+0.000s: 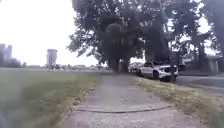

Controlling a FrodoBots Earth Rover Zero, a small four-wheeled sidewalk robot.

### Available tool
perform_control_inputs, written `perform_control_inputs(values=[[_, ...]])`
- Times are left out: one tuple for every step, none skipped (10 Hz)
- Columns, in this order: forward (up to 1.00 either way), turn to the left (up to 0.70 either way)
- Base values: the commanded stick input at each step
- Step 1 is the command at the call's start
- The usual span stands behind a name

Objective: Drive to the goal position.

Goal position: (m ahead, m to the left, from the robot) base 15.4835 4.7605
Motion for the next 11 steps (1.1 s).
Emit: perform_control_inputs(values=[[0.70, 0.00], [0.70, 0.00], [0.70, 0.05], [0.70, 0.35], [0.70, 0.33], [0.70, 0.06], [0.70, 0.00], [0.70, 0.00], [0.70, 0.00], [0.70, 0.00], [0.70, 0.00]])
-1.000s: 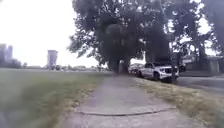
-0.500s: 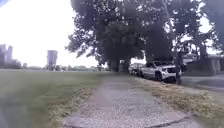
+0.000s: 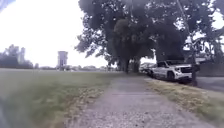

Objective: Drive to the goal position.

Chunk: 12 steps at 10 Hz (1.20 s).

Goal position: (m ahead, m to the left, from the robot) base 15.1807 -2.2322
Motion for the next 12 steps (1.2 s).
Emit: perform_control_inputs(values=[[0.70, 0.00], [0.70, 0.00], [0.70, 0.00], [0.70, 0.00], [0.70, 0.00], [0.70, 0.00], [0.70, 0.00], [0.70, -0.15], [0.70, -0.35], [0.70, -0.13], [0.70, 0.00], [0.70, 0.00]])
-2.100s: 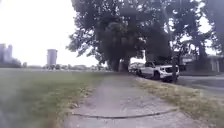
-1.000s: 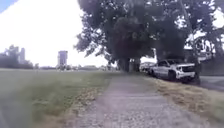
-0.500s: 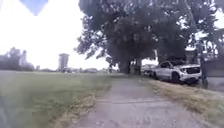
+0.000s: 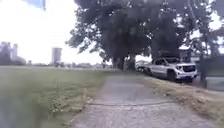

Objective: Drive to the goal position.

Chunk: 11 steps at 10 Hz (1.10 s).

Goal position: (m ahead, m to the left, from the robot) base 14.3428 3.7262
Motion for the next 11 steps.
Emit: perform_control_inputs(values=[[0.70, 0.00], [0.70, 0.00], [0.70, 0.00], [0.70, 0.00], [0.70, 0.00], [0.70, 0.00], [0.70, 0.00], [0.70, 0.00], [0.70, 0.00], [0.70, 0.00], [0.70, 0.00]])
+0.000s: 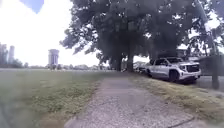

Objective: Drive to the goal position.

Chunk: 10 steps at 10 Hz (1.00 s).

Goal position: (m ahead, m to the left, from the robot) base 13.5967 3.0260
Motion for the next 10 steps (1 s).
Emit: perform_control_inputs(values=[[0.70, 0.00], [0.70, 0.03], [0.70, 0.21], [0.70, 0.35], [0.70, 0.35], [0.70, 0.15], [0.70, 0.00], [0.70, 0.00], [0.70, 0.00], [0.70, 0.00]])
